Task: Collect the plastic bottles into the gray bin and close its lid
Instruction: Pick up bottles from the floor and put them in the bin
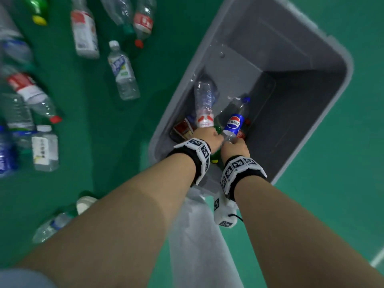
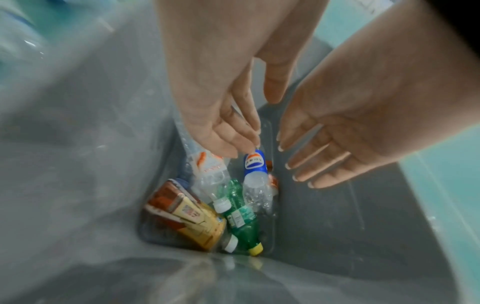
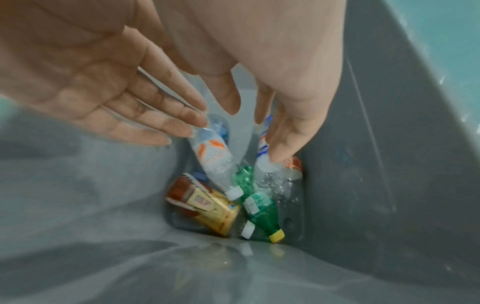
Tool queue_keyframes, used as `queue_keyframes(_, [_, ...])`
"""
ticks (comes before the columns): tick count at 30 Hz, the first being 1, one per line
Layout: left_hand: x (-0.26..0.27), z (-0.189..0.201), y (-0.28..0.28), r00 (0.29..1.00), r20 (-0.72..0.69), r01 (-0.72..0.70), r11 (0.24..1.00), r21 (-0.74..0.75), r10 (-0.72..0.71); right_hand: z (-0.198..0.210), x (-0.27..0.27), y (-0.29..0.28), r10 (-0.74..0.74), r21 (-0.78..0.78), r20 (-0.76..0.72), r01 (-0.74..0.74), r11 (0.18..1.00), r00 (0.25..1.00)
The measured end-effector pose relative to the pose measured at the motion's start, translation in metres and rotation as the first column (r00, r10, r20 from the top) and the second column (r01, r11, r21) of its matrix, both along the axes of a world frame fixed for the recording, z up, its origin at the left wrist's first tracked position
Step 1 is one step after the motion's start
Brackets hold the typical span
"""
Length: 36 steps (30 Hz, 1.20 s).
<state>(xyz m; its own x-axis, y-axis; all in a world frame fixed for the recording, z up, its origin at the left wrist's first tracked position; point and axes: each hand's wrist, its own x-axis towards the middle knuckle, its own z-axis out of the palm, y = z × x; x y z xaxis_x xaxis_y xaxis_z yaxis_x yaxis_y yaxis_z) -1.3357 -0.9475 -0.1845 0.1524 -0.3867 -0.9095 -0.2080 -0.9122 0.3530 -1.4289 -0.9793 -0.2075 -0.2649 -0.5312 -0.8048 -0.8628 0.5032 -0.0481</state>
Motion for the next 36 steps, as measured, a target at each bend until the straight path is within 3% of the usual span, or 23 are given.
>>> queue_keyframes(7, [0.057, 0.064, 0.089, 0.986, 0.072, -0.149, 0.989, 0.018, 0.147, 0.077, 0.066, 0.057, 0.237, 0.009, 0.072, -0.239, 0.971, 0.969])
queue_keyframes(13, [0.104, 0.073, 0.193, 0.92, 0.076, -0.389, 0.92, 0.045, 0.385, 0.088, 0.122, 0.14, 0.402, 0.024, 0.164, -0.411, 0.911, 0.901])
queue_keyframes(20, [0.141, 0.044, 0.337, 0.822, 0.126, -0.568, 0.814, 0.118, 0.555, 0.053, 0.172, 0.265, 0.564, 0.09, 0.224, -0.594, 0.8, 0.794])
queue_keyframes(27, [0.159, 0.011, 0.473, 0.784, 0.147, -0.62, 0.751, 0.228, 0.603, 0.01, 0.208, 0.379, 0.767, 0.14, 0.238, -0.802, 0.58, 0.596])
queue_keyframes(29, [0.151, -0.005, 0.515, 0.77, 0.176, -0.638, 0.726, 0.257, 0.613, -0.003, 0.217, 0.412, 0.806, 0.154, 0.244, -0.842, 0.517, 0.539])
queue_keyframes(33, [0.114, -0.047, 0.605, 0.7, 0.211, -0.703, 0.607, 0.37, 0.682, -0.033, 0.234, 0.479, 0.896, 0.204, 0.265, -0.929, 0.309, 0.356])
queue_keyframes(36, [0.087, -0.071, 0.655, 0.628, 0.192, -0.746, 0.512, 0.426, 0.754, -0.061, 0.242, 0.523, 0.901, 0.199, 0.297, -0.944, 0.263, 0.314])
